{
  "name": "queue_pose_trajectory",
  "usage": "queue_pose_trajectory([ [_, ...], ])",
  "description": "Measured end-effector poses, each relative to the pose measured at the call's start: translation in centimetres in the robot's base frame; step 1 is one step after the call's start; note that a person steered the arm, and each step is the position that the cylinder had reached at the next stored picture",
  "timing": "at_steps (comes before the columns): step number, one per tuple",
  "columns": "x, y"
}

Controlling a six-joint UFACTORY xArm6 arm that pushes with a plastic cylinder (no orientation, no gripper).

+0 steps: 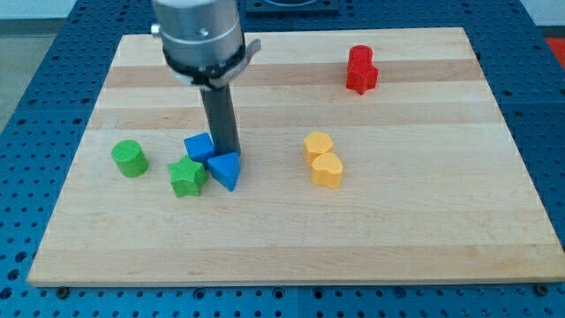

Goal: Push the blue cube closer to the blue triangle

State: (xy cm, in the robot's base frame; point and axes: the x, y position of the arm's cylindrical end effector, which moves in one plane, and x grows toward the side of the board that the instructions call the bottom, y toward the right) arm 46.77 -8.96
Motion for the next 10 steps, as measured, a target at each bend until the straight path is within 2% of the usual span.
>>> queue_pose_trajectory([
  [2, 3.3, 0.0],
  [3, 3.3, 0.0],
  [5, -3.3, -0.3],
  [6, -4.4, -0.6],
  [8, -3.3, -3.1],
  [10, 3.5, -0.4],
])
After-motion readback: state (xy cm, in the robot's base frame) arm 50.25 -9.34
